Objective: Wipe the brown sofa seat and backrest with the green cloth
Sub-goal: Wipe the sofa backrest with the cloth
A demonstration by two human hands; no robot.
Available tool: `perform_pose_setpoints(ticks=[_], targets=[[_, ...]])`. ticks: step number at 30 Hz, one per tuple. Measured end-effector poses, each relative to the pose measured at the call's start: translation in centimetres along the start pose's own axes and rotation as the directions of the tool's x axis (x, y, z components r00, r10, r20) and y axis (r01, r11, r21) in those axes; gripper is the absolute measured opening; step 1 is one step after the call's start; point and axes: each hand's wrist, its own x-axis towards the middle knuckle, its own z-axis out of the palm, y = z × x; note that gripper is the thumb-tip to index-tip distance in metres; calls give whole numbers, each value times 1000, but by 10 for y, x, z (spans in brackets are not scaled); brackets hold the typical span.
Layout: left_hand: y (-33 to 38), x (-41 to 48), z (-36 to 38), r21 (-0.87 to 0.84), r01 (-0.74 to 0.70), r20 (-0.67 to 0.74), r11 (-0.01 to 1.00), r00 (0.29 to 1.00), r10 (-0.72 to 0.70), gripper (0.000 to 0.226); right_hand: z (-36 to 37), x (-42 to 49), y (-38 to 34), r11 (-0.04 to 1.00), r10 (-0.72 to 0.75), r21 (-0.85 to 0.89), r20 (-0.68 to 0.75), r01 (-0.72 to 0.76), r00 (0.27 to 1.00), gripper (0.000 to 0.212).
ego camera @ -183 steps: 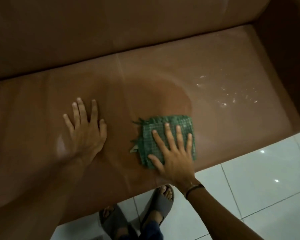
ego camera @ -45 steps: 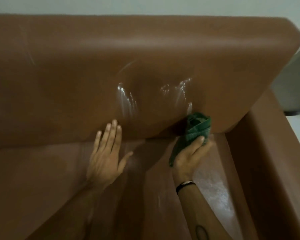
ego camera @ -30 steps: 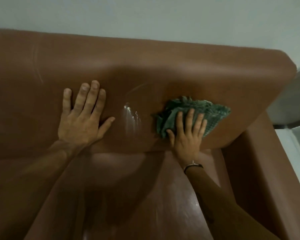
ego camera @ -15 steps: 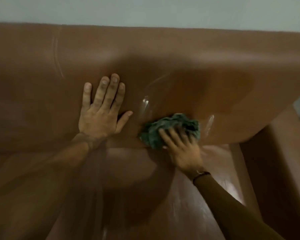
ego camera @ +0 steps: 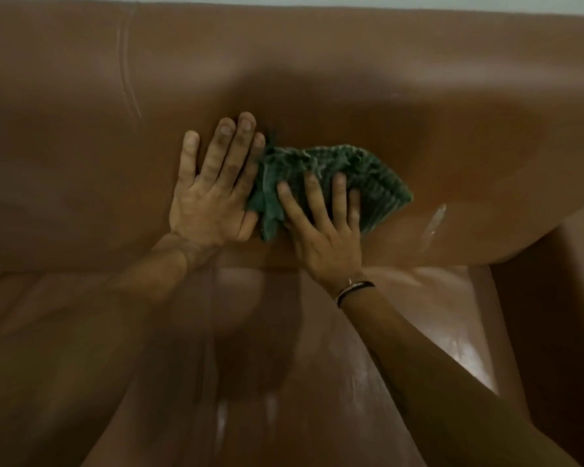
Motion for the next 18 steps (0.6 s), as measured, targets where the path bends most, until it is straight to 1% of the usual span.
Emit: perform_pose_setpoints(ticks=[1, 3, 4, 5, 6, 7, 8, 9, 11, 12, 13, 14, 15, 16, 17, 18], targets=[[-1, 0, 0, -14, -17, 12, 1000, 1000, 17, 84, 1, -18, 11, 1000, -3, -3, 39, 3, 999, 91], [-4, 1, -2, -41, -33, 38, 999, 999, 35, 86, -8, -51, 40, 998, 63, 15, 131, -65, 989, 99], [-4, 2, -3, -50, -32, 44, 998, 998, 34, 86, -18, -63, 56, 995, 96, -11, 181, -96, 979, 100], [-3, 2, -4, -54, -29, 40, 998, 999, 31, 86, -29, -70, 71, 991, 131, -45, 207, -124, 970, 99], [-3, 2, -3, -52, -31, 29, 998, 999, 33, 85, -40, -68, 83, 983, 174, -86, 193, -160, 966, 92], [-3, 1, -1, -46, -35, 16, 998, 999, 36, 85, -47, -55, 92, 971, 221, -125, 139, -204, 965, 85], [-3, 0, 0, -37, -37, 8, 999, 999, 38, 85, -49, -32, 96, 959, 252, -145, 56, -241, 966, 79], [-3, 1, 3, -34, -38, 0, 999, 999, 38, 85, -47, 0, 98, 951, 270, -140, -47, -274, 962, 75], [-5, 3, 4, -47, -33, -1, 998, 999, 33, 86, -35, 60, 87, 942, 291, -93, -262, -324, 920, 72], [-5, 2, 4, -48, -28, 5, 998, 1000, 28, 86, -28, 79, 72, 937, 308, -60, -323, -344, 895, 71], [-4, 0, 4, -44, -26, 8, 999, 1000, 27, 86, -22, 85, 54, 936, 321, -26, -346, -351, 882, 71], [-5, -1, 3, -43, -29, 9, 999, 1000, 29, 86, -17, 76, 34, 944, 310, -8, -310, -329, 899, 73], [-6, -3, 1, -37, -32, 5, 999, 999, 32, 86, -13, 55, 15, 964, 262, 0, -207, -267, 943, 76], [-5, -3, 0, -22, -37, -6, 999, 999, 37, 86, -8, 24, 1, 985, 173, 7, -66, -173, 983, 79], [-5, -2, 0, -9, -43, -14, 999, 999, 43, 86, -5, -8, -7, 998, 58, 9, 73, -59, 996, 82], [-6, -1, 0, -10, -46, -14, 999, 999, 45, 85, -2, -37, -6, 999, -44, 14, 182, 42, 982, 85]])
